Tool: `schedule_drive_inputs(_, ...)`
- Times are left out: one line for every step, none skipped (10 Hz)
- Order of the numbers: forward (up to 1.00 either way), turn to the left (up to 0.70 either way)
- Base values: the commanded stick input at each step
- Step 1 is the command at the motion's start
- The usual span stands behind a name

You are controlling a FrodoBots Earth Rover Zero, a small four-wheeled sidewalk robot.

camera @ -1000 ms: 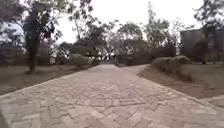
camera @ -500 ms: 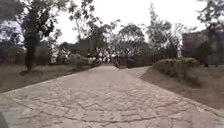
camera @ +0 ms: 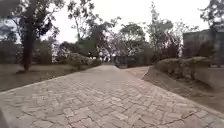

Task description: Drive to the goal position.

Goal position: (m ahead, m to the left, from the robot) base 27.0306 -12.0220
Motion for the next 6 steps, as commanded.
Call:
schedule_drive_inputs(0.7, 0.0)
schedule_drive_inputs(0.7, 0.0)
schedule_drive_inputs(0.7, 0.0)
schedule_drive_inputs(0.7, 0.0)
schedule_drive_inputs(0.7, 0.0)
schedule_drive_inputs(0.7, 0.0)
